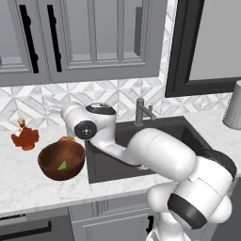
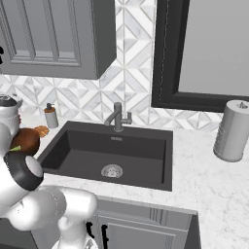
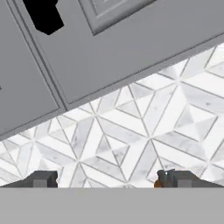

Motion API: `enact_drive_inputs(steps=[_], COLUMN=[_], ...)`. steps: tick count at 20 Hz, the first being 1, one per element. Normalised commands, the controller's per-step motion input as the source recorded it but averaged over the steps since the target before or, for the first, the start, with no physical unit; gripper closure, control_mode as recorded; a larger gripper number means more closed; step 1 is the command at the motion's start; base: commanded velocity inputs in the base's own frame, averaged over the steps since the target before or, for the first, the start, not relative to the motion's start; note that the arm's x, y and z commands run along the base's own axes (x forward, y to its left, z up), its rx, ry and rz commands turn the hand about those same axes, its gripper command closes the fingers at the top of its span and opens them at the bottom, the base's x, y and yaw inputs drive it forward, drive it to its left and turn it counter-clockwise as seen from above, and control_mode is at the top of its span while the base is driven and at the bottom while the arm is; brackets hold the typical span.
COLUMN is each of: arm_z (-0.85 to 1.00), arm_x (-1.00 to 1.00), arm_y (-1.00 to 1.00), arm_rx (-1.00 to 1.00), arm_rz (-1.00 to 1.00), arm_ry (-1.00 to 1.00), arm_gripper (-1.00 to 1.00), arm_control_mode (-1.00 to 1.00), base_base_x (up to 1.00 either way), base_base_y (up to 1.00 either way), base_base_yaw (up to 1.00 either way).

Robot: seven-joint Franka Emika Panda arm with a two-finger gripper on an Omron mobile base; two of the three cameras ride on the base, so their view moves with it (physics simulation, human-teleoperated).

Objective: Pick the lemon wedge from the sink and place it in the bowl. Then pick the bowl and place it in the microwave. Then close the microwave door and press the start button.

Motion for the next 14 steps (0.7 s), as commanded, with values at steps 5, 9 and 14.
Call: enact_drive_inputs(steps=[5, 9, 14], arm_z=[0.97, 0.89, 0.32], arm_x=[-0.03, -0.24, -0.22], arm_y=[-0.41, -0.29, -0.09], arm_rx=[0.0, -0.02, -0.12], arm_rz=[-0.06, 0.0, 0.0], arm_ry=[0.68, 0.73, 0.66], arm_gripper=[-1.0, -1.0, -1.0], arm_control_mode=[-1.0, -1.0, -1.0], base_base_x=[0.0, 0.0, 0.0], base_base_y=[0.0, 0.0, 0.0], base_base_yaw=[0.0, 0.0, 0.0])
